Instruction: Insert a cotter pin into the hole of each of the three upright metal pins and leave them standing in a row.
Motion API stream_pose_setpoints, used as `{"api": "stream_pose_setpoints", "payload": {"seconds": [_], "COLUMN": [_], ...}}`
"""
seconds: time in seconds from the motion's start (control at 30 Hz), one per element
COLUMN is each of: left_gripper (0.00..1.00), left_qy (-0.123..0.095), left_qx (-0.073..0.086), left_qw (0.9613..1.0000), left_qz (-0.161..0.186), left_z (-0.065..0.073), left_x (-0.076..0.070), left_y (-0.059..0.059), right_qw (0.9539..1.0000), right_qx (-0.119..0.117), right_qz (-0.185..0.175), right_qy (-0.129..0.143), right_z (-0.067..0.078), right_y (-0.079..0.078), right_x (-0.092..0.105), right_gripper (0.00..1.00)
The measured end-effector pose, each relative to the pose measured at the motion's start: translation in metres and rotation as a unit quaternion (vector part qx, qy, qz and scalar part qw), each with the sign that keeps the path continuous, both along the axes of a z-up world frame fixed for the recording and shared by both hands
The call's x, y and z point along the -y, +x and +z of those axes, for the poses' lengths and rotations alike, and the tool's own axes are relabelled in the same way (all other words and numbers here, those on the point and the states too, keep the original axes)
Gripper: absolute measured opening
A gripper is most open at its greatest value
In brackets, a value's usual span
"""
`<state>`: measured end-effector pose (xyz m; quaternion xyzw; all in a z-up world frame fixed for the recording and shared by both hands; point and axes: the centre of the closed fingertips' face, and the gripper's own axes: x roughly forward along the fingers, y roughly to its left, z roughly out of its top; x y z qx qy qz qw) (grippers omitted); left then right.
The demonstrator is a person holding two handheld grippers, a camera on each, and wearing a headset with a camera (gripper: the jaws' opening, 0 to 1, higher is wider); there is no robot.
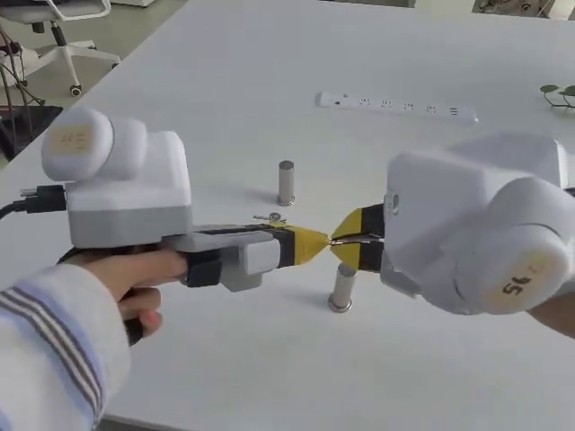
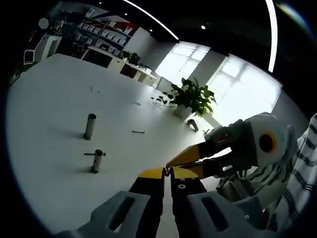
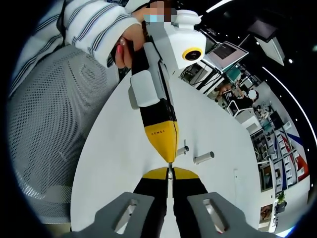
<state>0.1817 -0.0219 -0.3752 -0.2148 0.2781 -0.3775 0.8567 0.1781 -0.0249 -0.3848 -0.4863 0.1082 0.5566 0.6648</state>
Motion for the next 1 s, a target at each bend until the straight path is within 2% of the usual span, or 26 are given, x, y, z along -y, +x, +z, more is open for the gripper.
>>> {"api": "stream_pose_setpoints", "payload": {"seconds": [0.23, 0.67, 0.77, 0.8, 0.83, 0.9, 1.0], "left_gripper": [0.00, 0.00, 0.00, 0.00, 0.00, 0.00, 0.00], "left_qy": [-0.003, 0.020, 0.020, 0.022, 0.026, 0.032, 0.037], "left_qx": [-0.004, 0.006, -0.002, -0.001, 0.009, 0.017, 0.019], "left_qw": [1.0000, 0.9994, 0.9995, 0.9995, 0.9995, 0.9993, 0.9990], "left_qz": [0.001, -0.026, -0.024, -0.023, -0.016, -0.014, -0.018], "left_z": [-0.001, -0.005, -0.006, -0.006, -0.004, -0.002, -0.002], "left_x": [-0.002, -0.009, -0.010, -0.011, -0.011, -0.011, -0.012], "left_y": [-0.002, -0.011, -0.013, -0.013, -0.011, -0.011, -0.011], "right_qw": [1.0000, 0.9998, 0.9998, 0.9998, 0.9998, 0.9998, 0.9997], "right_qx": [0.000, -0.001, -0.002, -0.001, 0.005, 0.009, 0.010], "right_qz": [0.005, 0.018, 0.019, 0.018, 0.018, 0.017, 0.023], "right_qy": [-0.001, -0.003, -0.002, -0.002, 0.000, 0.002, 0.002], "right_z": [-0.001, -0.002, -0.003, -0.003, -0.002, -0.001, -0.001], "right_y": [-0.004, -0.012, -0.013, -0.014, -0.012, -0.011, -0.012], "right_x": [-0.003, -0.011, -0.012, -0.013, -0.014, -0.014, -0.015], "right_gripper": [0.00, 0.00, 0.00, 0.00, 0.00, 0.00, 0.00]}}
